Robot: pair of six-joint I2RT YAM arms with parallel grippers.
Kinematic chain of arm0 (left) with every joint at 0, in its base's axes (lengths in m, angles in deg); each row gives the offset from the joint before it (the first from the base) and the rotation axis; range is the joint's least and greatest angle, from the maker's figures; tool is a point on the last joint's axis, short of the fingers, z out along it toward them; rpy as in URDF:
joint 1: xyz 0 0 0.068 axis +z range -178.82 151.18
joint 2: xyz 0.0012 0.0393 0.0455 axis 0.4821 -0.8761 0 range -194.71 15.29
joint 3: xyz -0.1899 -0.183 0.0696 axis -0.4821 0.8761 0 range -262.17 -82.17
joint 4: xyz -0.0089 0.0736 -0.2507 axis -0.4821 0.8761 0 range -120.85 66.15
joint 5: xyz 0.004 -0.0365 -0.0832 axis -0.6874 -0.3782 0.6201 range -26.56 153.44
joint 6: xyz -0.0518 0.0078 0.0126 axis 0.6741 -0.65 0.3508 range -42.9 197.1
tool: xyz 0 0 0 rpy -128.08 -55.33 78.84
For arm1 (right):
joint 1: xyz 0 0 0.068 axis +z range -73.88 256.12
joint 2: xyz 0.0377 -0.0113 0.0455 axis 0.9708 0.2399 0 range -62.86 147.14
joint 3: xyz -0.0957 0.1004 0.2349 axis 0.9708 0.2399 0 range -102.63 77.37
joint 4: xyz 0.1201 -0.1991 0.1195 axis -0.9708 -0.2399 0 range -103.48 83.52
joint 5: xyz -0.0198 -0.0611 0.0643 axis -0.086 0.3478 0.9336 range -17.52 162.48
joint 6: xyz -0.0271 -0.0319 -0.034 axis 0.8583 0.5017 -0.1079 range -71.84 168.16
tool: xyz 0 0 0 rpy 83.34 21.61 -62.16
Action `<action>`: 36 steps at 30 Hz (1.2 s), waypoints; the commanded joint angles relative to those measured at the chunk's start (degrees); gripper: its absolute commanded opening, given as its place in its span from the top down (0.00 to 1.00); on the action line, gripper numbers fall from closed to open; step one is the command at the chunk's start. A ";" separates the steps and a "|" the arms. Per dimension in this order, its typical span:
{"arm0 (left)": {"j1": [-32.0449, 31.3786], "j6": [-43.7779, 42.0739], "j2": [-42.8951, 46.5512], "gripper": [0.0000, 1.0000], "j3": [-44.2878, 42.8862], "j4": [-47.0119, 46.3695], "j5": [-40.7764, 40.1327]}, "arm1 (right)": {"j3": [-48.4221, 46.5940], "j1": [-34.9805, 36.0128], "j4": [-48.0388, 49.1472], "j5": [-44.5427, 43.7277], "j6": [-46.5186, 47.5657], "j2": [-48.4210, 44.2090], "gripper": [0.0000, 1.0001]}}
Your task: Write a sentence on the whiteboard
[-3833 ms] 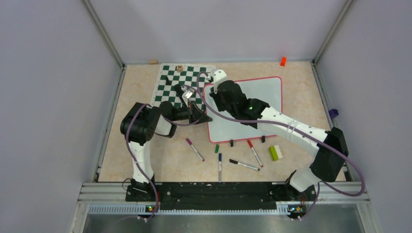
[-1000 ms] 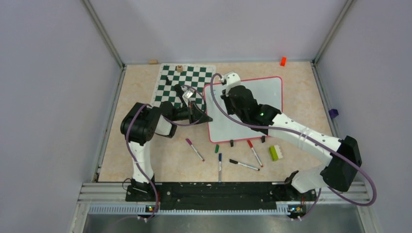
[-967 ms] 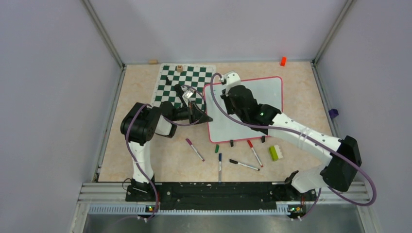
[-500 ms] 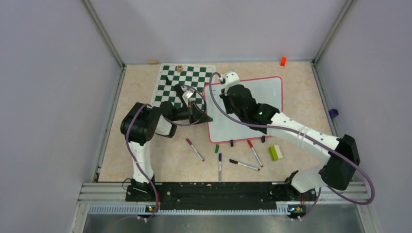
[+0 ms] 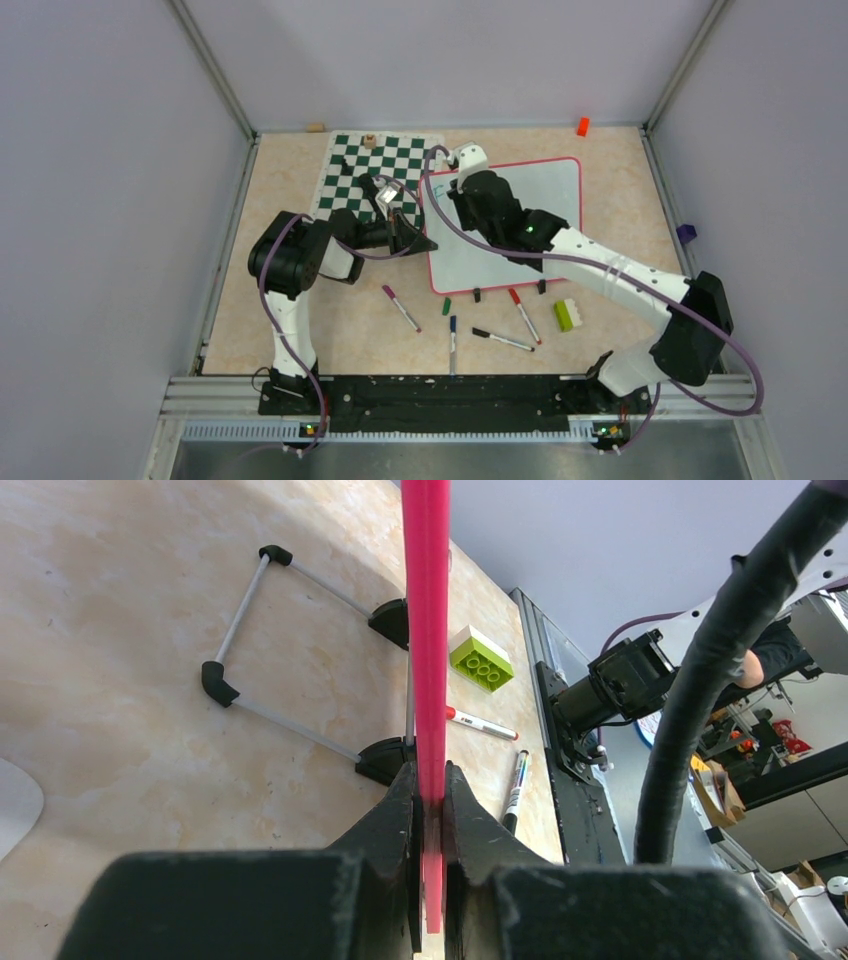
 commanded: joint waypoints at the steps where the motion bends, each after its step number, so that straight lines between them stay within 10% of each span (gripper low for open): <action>1: -1.00 -0.88 0.77 1.00 -0.48 -5.88 3.14 | -3.18 -0.51 1.38 -1.68 0.43 1.07 1.00; 36: -1.01 -0.95 0.94 1.00 -0.26 -5.88 2.93 | -4.79 -0.52 -4.56 -2.38 1.45 1.64 1.00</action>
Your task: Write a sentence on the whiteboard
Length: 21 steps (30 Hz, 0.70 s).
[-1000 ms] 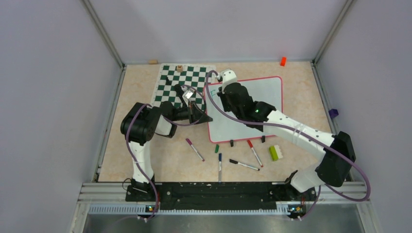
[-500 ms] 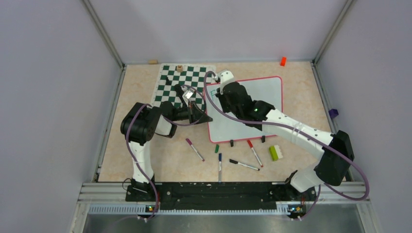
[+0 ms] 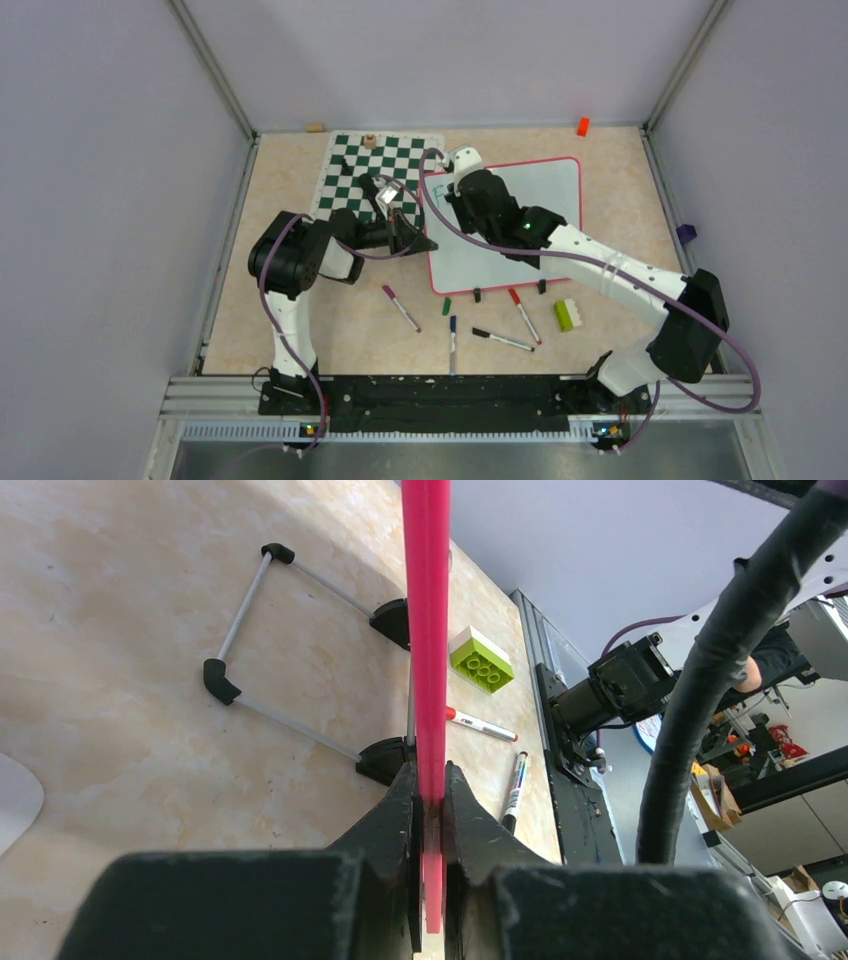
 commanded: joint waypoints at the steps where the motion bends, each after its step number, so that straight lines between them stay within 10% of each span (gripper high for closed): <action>1: -0.99 -1.23 0.90 1.00 -0.26 -6.47 3.39 | -2.95 -0.54 0.07 -4.71 0.95 0.34 1.00; 21: -1.00 -1.26 0.95 1.00 -0.27 -6.47 3.33 | -4.05 -0.51 0.40 -4.14 1.02 1.58 1.00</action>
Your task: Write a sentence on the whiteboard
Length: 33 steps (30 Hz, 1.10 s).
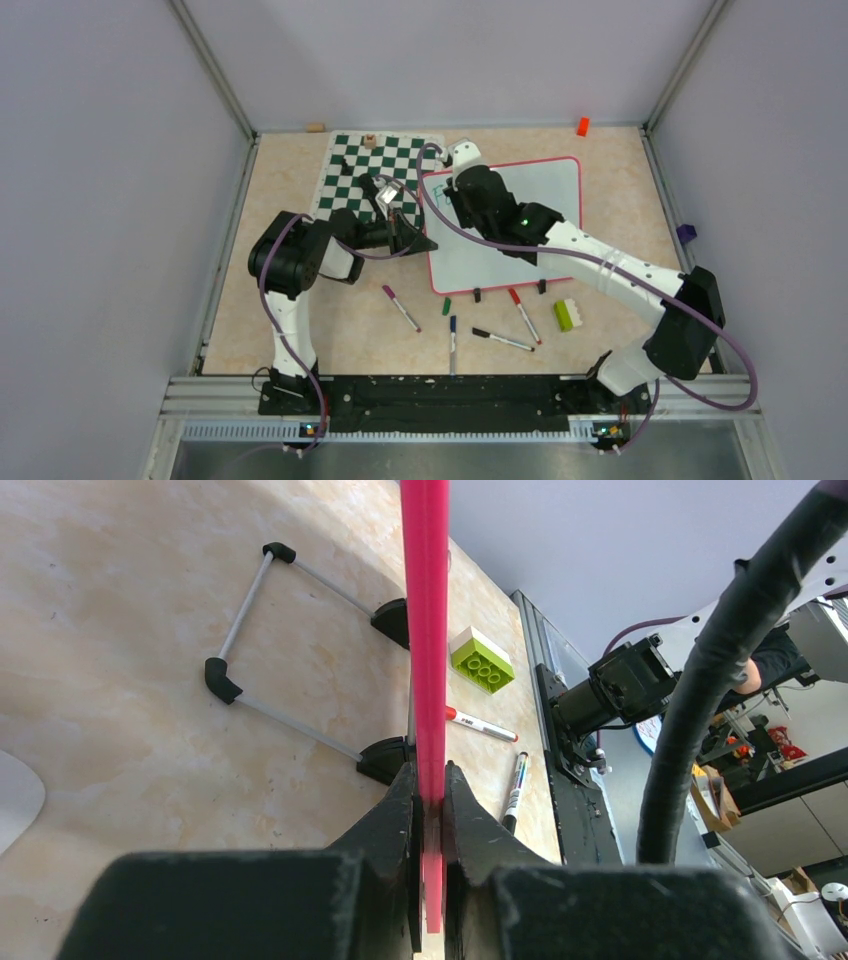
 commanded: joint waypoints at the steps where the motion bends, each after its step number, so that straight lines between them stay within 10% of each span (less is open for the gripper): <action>1: -1.00 -1.28 0.92 1.00 -0.32 -6.62 3.40 | -1.42 -0.48 0.16 -0.79 -0.18 -0.06 1.00; 33: -1.02 -1.34 1.27 1.00 -0.10 -6.62 3.36 | 0.17 -0.54 -1.23 1.35 -1.75 -5.91 1.00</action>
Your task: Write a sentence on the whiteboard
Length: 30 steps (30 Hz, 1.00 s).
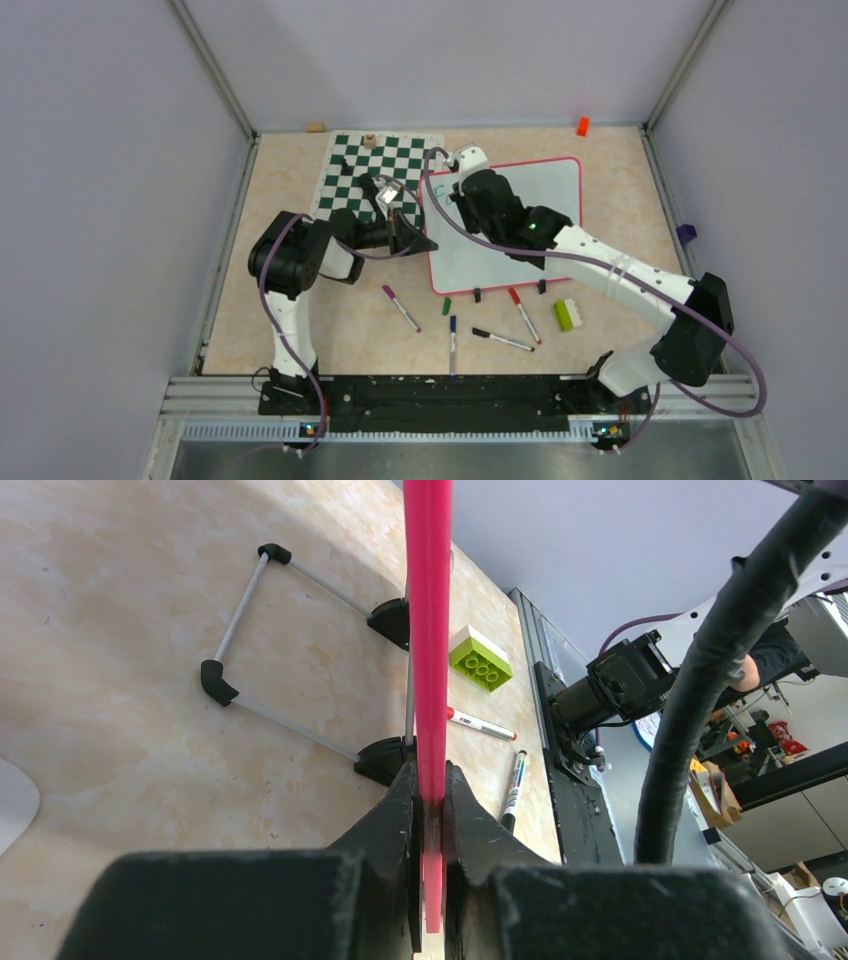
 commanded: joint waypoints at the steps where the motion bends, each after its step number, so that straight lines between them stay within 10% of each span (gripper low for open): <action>1: -0.96 -1.35 1.30 1.00 -0.12 -6.20 3.02 | -1.96 -0.50 1.61 0.65 -0.65 -3.59 1.00; 30: -0.98 -1.38 1.07 1.00 -0.12 -6.20 3.07 | -3.65 -2.01 9.60 -4.06 1.74 1.88 1.00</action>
